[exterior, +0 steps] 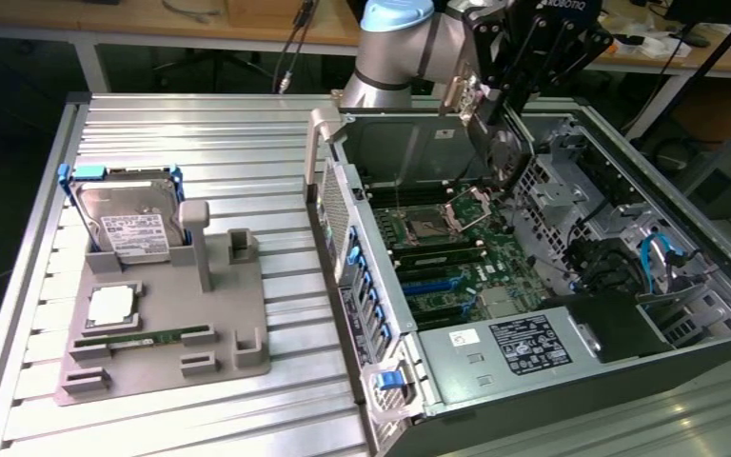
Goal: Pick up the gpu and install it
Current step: 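Pick up the gpu and move the gpu toward the slot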
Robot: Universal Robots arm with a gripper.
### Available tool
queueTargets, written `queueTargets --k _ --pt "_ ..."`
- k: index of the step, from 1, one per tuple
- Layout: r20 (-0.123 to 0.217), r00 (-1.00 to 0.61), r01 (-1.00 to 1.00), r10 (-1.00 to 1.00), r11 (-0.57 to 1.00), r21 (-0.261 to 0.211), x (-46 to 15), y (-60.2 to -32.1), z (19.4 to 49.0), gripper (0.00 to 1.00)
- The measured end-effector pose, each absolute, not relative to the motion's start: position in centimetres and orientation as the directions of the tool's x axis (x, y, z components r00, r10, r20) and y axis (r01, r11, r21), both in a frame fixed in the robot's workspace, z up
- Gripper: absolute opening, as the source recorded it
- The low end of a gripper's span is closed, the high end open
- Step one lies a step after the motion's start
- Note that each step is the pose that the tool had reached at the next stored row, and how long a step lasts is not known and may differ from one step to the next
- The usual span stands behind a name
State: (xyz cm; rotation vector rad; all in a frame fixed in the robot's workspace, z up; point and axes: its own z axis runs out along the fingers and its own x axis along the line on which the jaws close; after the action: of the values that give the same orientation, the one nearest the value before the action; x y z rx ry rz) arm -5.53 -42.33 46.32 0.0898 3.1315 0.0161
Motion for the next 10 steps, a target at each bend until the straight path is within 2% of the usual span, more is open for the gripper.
queueTargets --k 10 --pt "-0.009 -0.998 0.056 0.056 0.998 0.011 -4.95 -42.33 46.32 0.27"
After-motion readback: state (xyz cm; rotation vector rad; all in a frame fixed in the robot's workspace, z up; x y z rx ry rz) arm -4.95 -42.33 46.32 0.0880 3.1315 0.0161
